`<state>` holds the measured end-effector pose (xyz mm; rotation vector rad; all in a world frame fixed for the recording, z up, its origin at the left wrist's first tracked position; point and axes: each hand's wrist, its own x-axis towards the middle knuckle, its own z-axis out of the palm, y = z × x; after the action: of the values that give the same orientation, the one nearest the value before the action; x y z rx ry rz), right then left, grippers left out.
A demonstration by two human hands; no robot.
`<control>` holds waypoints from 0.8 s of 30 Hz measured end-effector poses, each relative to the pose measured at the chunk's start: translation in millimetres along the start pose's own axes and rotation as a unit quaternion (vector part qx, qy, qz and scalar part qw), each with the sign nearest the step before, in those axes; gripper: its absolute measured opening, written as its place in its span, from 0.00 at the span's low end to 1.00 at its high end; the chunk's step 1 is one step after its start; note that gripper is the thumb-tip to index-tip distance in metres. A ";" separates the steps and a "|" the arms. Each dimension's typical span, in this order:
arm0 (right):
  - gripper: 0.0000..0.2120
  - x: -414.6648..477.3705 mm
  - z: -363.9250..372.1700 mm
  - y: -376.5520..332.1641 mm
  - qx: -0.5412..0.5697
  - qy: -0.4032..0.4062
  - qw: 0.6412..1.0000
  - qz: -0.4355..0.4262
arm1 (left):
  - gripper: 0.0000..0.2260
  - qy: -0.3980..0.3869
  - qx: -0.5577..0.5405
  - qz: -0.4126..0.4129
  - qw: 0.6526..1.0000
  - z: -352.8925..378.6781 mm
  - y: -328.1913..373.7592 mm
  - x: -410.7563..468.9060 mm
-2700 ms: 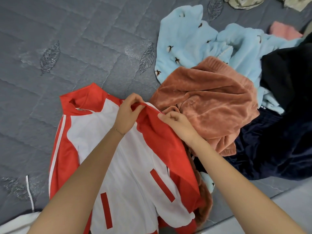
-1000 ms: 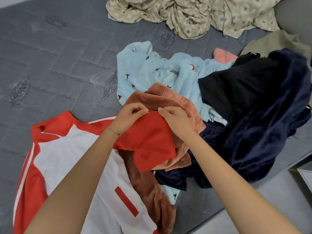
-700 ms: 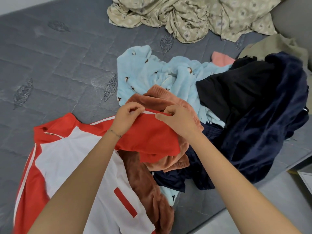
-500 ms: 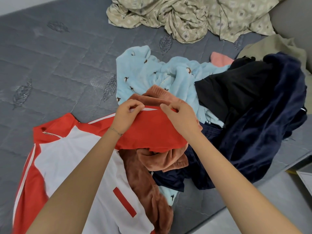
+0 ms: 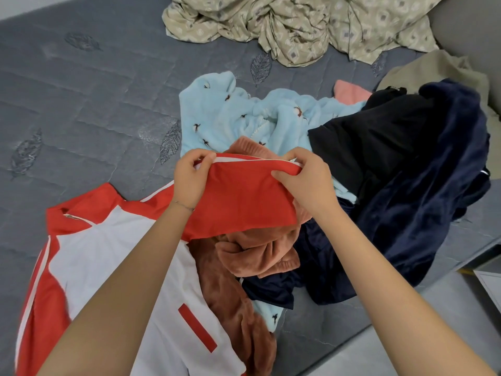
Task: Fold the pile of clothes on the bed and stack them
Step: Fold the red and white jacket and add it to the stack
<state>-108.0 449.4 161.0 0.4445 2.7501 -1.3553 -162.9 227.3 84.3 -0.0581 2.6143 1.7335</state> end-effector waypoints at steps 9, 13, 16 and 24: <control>0.19 14.8 -19.4 42.4 -0.047 0.006 0.998 0.030 | 0.05 -0.010 0.021 -0.007 1.000 14.2 -6.4 7.6; 0.12 15.8 -37.6 56.3 -0.040 -0.029 0.998 0.030 | 0.05 -0.015 0.010 -0.022 1.000 25.5 -10.7 8.3; 0.09 17.0 -51.9 56.9 0.007 -0.066 0.998 0.019 | 0.06 -0.016 0.009 -0.023 1.000 30.9 -12.2 8.9; 0.09 35.1 -55.3 85.2 0.041 -0.081 0.995 0.029 | 0.05 0.022 0.001 -0.040 0.999 40.7 -19.8 13.1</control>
<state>-113.5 550.1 123.7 0.3960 2.5400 -1.4253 -176.0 256.8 49.9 -0.1989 2.6047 1.7235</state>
